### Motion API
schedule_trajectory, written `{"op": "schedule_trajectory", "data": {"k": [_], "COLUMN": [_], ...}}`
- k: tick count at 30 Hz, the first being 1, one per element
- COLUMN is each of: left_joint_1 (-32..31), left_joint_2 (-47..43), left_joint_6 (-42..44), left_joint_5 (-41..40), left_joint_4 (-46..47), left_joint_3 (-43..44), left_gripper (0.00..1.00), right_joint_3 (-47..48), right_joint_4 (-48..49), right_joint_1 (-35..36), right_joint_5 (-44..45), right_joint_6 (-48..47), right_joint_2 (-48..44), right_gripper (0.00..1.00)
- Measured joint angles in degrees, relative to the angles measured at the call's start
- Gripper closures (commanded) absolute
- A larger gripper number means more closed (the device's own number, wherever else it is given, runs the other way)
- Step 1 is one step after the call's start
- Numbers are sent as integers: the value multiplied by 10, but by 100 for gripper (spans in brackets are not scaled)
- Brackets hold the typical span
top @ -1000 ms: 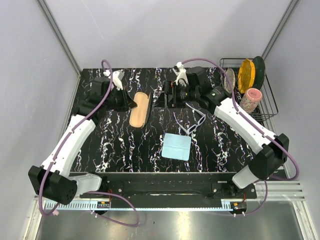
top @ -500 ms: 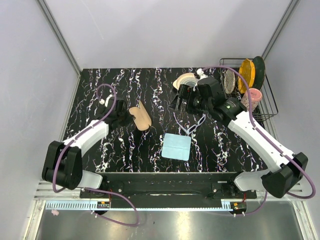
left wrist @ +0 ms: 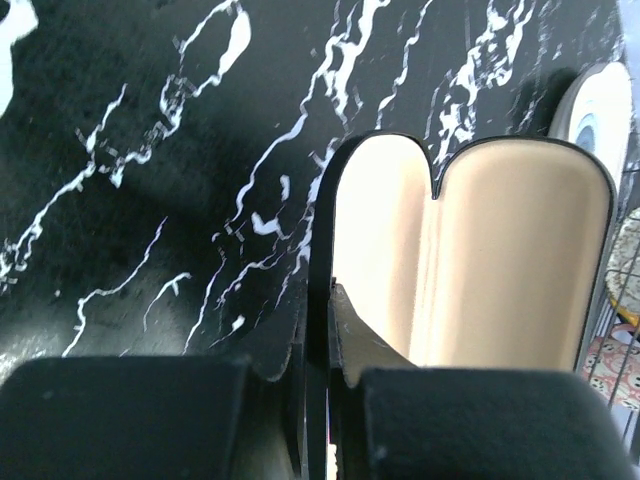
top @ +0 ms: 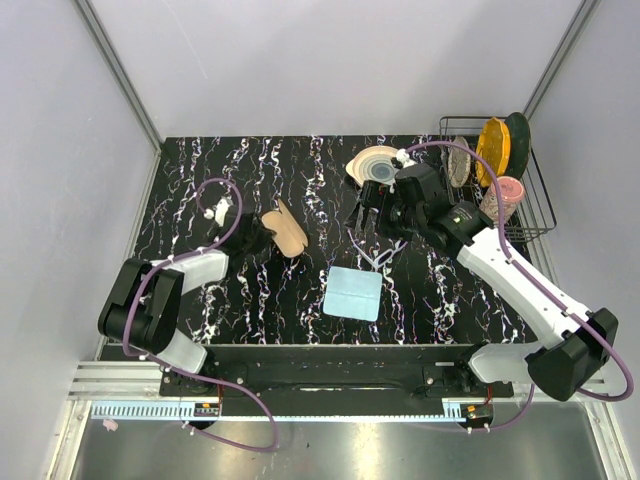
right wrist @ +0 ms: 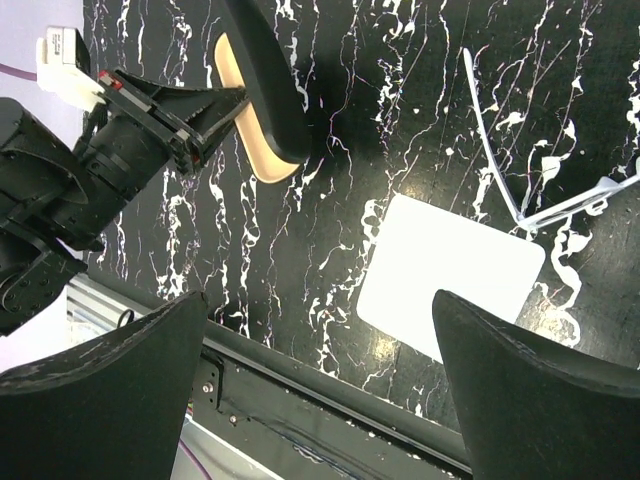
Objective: Organize the sunglasses
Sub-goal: Place the opened sunglasses case at the center of the board.
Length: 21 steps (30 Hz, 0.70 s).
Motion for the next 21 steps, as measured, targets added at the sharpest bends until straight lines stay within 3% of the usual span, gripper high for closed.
{"op": "schedule_trajectory", "data": {"k": [14, 15, 18, 21], "left_joint_1": [-39, -39, -40, -43], "left_joint_2": [7, 7, 7, 7], "left_joint_6": [-58, -62, -69, -78], "left_joint_5": [-31, -31, -31, -31], "left_joint_4": [-25, -29, -39, -47], "left_joint_3": [-37, -38, -41, -43], "left_gripper": [92, 84, 78, 66], "right_joint_3": [-22, -26, -30, -32], "right_joint_4": [-19, -20, -23, -24], "right_joint_1": [0, 0, 0, 0], "right_joint_5": [0, 1, 5, 7], "right_joint_6": [3, 3, 5, 5], "right_joint_2": [9, 9, 9, 9], "right_gripper": [0, 1, 0, 0]}}
